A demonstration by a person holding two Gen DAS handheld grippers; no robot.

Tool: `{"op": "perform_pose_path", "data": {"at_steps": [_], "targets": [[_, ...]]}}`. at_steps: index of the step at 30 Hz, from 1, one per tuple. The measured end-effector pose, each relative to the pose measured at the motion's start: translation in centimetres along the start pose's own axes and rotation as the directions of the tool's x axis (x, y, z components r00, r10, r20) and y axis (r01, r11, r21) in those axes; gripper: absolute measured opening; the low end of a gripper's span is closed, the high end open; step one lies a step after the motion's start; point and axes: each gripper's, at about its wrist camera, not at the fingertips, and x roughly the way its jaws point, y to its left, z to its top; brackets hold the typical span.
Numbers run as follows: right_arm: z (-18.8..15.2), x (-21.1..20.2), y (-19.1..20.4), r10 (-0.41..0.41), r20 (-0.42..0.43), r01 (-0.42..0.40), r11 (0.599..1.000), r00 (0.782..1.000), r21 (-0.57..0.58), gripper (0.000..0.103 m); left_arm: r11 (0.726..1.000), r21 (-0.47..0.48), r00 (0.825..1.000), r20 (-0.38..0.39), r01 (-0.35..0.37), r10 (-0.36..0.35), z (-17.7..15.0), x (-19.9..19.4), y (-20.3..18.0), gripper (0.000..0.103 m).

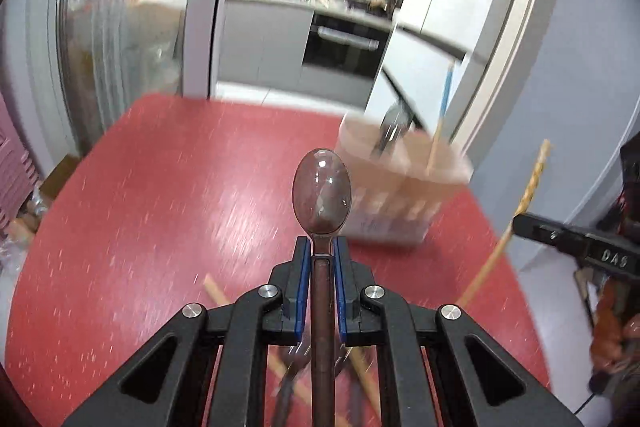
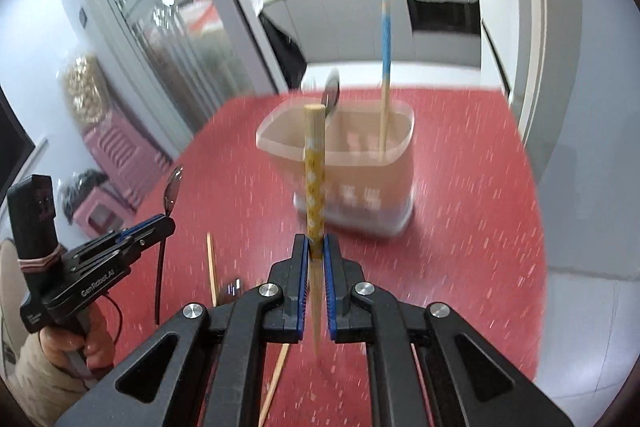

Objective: Organize utensils
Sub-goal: 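Carry the spoon and yellow chopstick over the beige holder with both tools, then open the right tool to drop the chopstick while the left tool releases the spoon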

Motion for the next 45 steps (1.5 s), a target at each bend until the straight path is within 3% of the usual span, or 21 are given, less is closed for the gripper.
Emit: {"op": "perform_pose_path", "data": {"at_steps": [7,19,28,36,45], "targets": [[5.1,-2.8,0.7,-0.008,0.136,0.012,0.999,0.991,-0.031,0.008,0.999,-0.012,0.992,0.124,0.032,-0.03,5.6,0.0,-1.6,0.036],[11.6,-5.3,1.8,-0.031,0.239,0.059,0.992,0.971,-0.11,0.008,0.999,-0.007,0.959,0.282,0.041,-0.037,12.5,2.3,-3.7,0.036],[11.7,-1.6,0.0,-0.049,0.204,0.071,0.992,0.978,-0.102,0.008,0.998,0.052,0.944,0.328,0.027,-0.042,12.3,7.3,-6.1,0.036],[10.5,3.2,-1.7,-0.047,0.123,0.058,0.995,0.991,-0.087,0.008,0.999,0.044,0.96,0.281,0.001,-0.014,10.7,10.9,-5.1,0.036],[10.4,7.4,-3.4,-0.035,0.038,0.036,0.999,0.999,-0.037,0.008,0.994,0.084,0.974,0.223,-0.068,0.048,9.1,12.4,-5.2,0.036]]}}
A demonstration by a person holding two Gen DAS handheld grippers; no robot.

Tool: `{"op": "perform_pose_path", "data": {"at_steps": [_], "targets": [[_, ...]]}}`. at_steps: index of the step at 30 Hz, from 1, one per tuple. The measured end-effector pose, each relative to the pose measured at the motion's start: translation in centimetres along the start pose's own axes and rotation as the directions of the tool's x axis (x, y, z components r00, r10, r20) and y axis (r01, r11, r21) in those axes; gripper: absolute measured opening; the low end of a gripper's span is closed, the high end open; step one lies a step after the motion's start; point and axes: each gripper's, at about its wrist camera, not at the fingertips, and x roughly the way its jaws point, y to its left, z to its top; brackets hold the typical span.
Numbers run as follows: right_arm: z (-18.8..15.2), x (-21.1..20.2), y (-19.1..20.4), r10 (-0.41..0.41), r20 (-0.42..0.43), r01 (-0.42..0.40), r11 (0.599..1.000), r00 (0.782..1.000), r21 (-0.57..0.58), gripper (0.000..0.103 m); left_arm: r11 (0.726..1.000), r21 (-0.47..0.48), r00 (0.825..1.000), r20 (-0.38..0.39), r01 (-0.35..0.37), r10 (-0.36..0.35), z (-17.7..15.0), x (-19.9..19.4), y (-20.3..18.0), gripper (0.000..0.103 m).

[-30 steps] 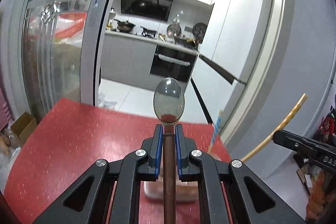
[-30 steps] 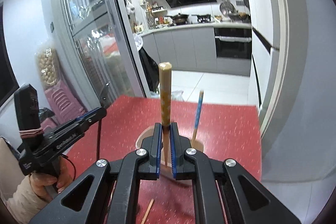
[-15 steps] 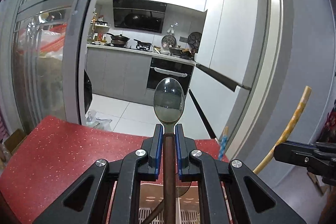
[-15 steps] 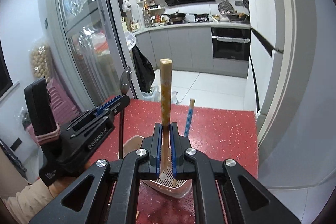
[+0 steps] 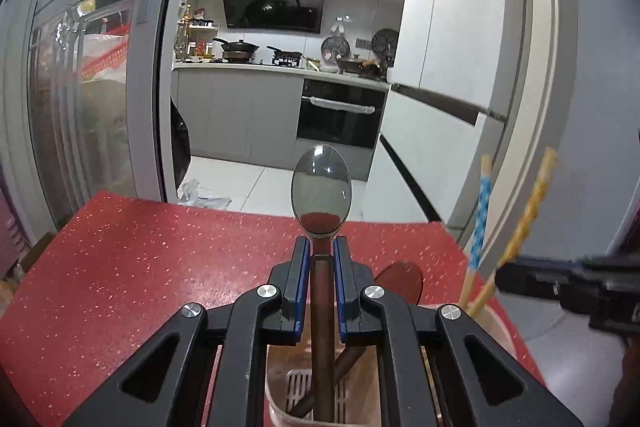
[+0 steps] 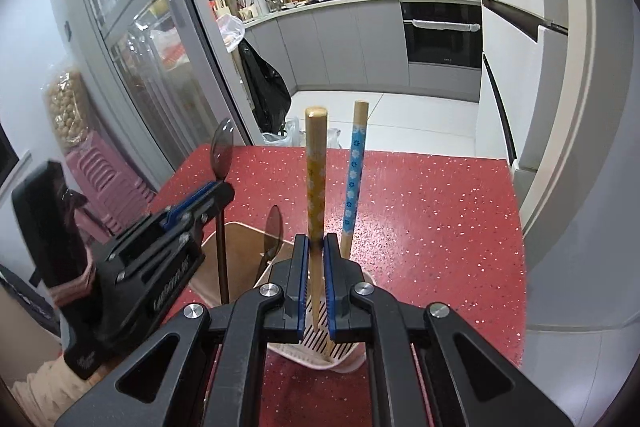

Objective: Organize utensils
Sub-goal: 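Open the right tool to drop the chopstick while the left tool releases the spoon, then move both open tools back over the dark spoons and wooden chopsticks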

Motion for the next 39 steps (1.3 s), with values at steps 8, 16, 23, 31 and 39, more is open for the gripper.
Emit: {"op": "perform_pose_path", "data": {"at_steps": [8,16,23,31,39], "targets": [[0.2,1.9,-0.5,0.019,-0.035,-0.018,0.999,0.999,0.035,0.008,0.999,0.045,0.998,-0.068,-0.015,0.018,-0.8,0.7,-0.7,0.036],[-0.1,1.8,-1.8,0.049,-0.04,-0.045,0.994,0.998,0.101,0.017,0.997,0.059,0.997,-0.07,-0.039,0.043,-0.7,-0.3,-1.0,0.036],[-1.1,-0.2,-1.8,0.068,-0.005,-0.067,0.989,0.998,0.129,0.035,0.998,0.053,0.996,-0.071,-0.044,0.048,-0.4,-0.9,-0.9,0.037],[-2.2,-2.1,-1.6,0.083,0.011,-0.084,0.985,0.997,0.149,0.038,0.999,0.025,0.995,-0.091,-0.042,0.044,-0.1,-1.4,-0.4,0.037],[-4.8,-3.3,-1.1,0.086,-0.015,-0.082,0.984,0.996,0.159,0.053,0.999,0.015,0.995,-0.091,-0.044,0.045,-0.9,-5.1,0.8,0.037]]}}
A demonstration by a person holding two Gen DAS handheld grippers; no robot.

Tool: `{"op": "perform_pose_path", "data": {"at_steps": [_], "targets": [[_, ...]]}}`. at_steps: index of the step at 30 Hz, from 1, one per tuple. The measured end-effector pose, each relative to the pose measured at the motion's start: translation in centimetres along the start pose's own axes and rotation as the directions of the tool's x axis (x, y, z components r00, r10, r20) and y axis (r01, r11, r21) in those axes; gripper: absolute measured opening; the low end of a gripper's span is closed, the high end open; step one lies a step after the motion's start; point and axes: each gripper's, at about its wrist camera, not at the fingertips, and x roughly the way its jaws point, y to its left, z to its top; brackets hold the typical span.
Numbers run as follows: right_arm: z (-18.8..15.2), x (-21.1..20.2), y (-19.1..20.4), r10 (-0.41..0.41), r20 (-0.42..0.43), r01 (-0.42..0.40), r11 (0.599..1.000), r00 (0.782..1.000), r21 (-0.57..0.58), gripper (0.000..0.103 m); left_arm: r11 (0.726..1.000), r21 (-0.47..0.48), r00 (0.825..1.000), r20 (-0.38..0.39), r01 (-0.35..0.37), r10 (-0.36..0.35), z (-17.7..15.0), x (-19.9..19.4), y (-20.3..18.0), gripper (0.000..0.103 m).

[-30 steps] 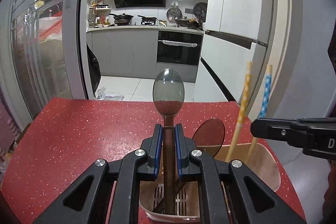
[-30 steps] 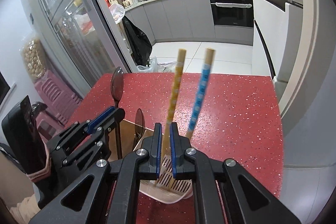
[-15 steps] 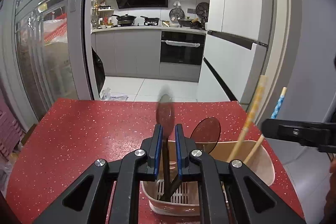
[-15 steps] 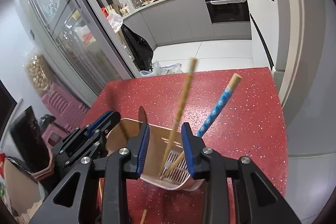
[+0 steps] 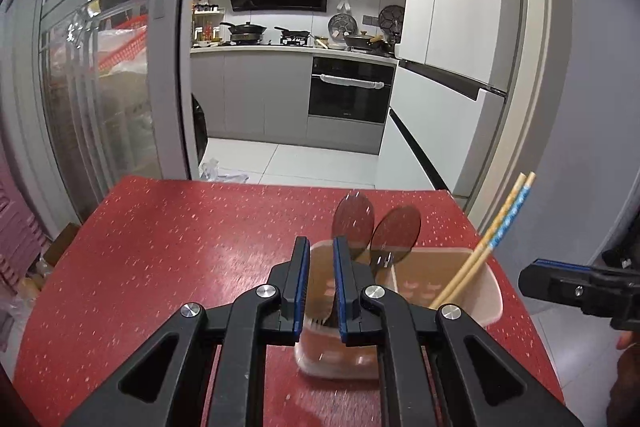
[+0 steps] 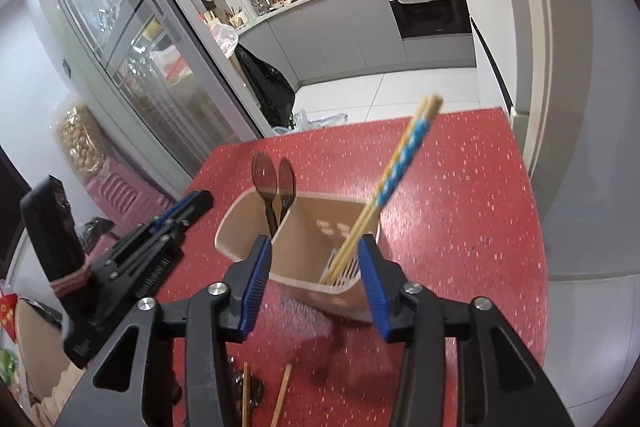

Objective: Organize utensils
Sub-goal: 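Move both open tools back over the dark spoons and wooden chopsticks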

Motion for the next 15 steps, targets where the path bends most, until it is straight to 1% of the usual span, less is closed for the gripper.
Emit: {"op": "perform_pose_path", "data": {"at_steps": [1,2,3,4,6,7,11,13,15], "targets": [[-0.5,0.0,0.1,0.001,-0.011,-0.001,1.0,1.0,0.003,0.056,1.0,-0.005,1.0,-0.004,-0.003,0.003,-0.4,-0.5,0.3,0.037],[-1.0,0.0,0.1,0.001,-0.02,-0.001,1.0,1.0,0.004,0.058,1.0,-0.014,1.0,-0.012,-0.004,0.004,-0.9,-0.9,0.8,0.039],[-1.6,0.0,0.2,0.0,-0.032,0.0,1.0,0.999,0.007,0.061,1.0,-0.024,1.0,-0.021,-0.003,0.003,-1.5,-1.4,1.2,0.078],[-2.1,0.0,0.2,-0.001,-0.04,0.002,1.0,0.999,0.008,0.065,0.999,-0.034,0.999,-0.031,-0.015,0.014,-2.0,-1.9,1.6,0.103],[-3.2,0.2,0.3,-0.005,-0.061,0.006,1.0,0.998,0.014,0.07,0.997,-0.05,0.999,-0.011,-0.051,0.05,-3.3,-3.4,2.3,0.103],[-4.0,0.4,0.3,-0.009,-0.076,0.01,1.0,0.997,0.019,0.072,0.998,-0.042,0.998,-0.02,-0.053,0.053,-3.7,-3.7,2.5,0.103],[-6.7,1.3,0.3,-0.03,-0.143,0.037,0.998,0.989,0.048,0.072,0.996,-0.002,0.992,-0.092,-0.089,0.088,-6.5,-5.0,3.6,0.103],[-8.2,2.0,0.2,-0.036,-0.189,0.048,0.997,0.981,0.06,0.072,0.995,0.027,0.984,-0.147,-0.099,0.102,-8.3,-5.4,4.3,0.103],[-10.1,2.8,0.3,-0.049,-0.244,0.067,0.996,0.969,0.066,0.072,0.992,0.05,0.971,-0.203,-0.118,0.126,-10.3,-5.8,5.2,0.103]]}}
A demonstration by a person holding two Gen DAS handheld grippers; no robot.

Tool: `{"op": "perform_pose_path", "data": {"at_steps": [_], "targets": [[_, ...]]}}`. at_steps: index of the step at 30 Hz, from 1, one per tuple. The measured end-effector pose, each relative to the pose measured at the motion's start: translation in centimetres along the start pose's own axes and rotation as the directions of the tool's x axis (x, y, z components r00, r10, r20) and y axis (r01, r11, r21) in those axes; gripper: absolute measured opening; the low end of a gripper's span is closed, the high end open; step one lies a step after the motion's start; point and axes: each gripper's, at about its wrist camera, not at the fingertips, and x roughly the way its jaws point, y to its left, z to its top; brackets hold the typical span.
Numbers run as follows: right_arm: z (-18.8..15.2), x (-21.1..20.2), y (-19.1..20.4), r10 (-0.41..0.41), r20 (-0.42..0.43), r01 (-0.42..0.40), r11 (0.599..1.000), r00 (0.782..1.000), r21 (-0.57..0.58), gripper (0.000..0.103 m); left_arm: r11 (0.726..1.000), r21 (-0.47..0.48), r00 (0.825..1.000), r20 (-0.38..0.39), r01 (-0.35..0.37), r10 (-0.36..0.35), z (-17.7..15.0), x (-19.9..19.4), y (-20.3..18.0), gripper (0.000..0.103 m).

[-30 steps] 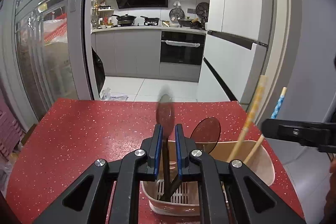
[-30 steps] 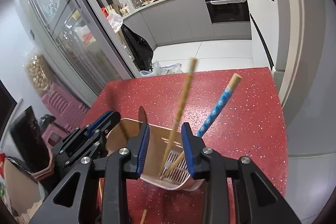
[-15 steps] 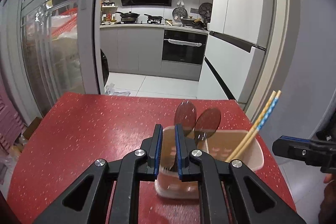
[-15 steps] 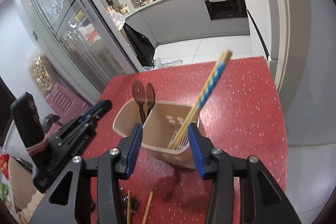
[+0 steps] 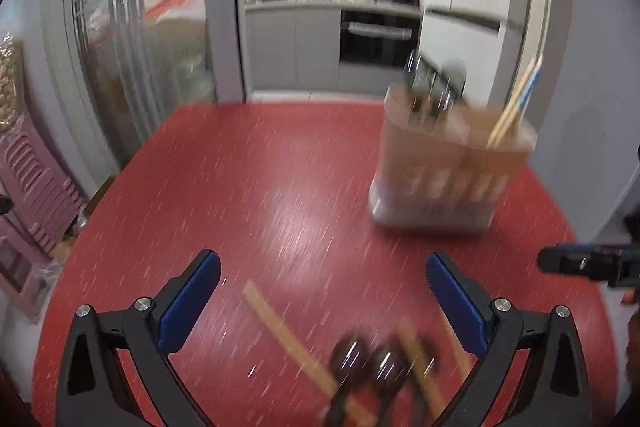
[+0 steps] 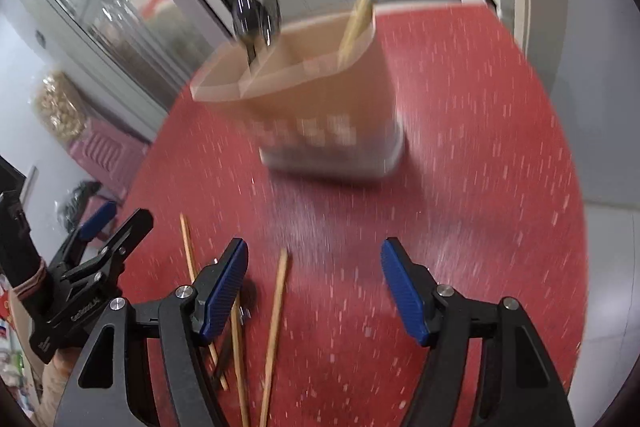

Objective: Organize utensils
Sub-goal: 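Move both open tools back over the dark spoons and wooden chopsticks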

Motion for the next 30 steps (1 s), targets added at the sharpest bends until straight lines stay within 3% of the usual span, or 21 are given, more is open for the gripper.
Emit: {"op": "perform_pose_path", "data": {"at_steps": [3,9,21,30], "targets": [[-2.1,1.4,0.2,-0.018,-0.062,0.018,1.0,0.998,0.001,0.072,0.999,0.032,0.997,-0.075,-0.015,0.018,-2.7,0.0,1.0,0.103],[-4.7,2.9,0.9,-0.05,-0.132,0.048,0.999,0.99,-0.012,0.072,0.998,0.056,0.988,-0.149,-0.038,0.046,-6.2,0.0,2.3,0.103],[-6.5,3.6,3.7,-0.121,-0.162,0.107,0.99,0.979,-0.093,0.072,0.996,0.085,0.971,-0.236,-0.015,0.034,-8.2,2.1,2.2,0.103],[-6.5,5.5,6.2,-0.204,-0.159,0.169,0.964,0.966,-0.206,0.062,0.996,0.086,0.965,-0.26,-0.01,0.032,-8.9,2.9,2.7,0.103]]}}
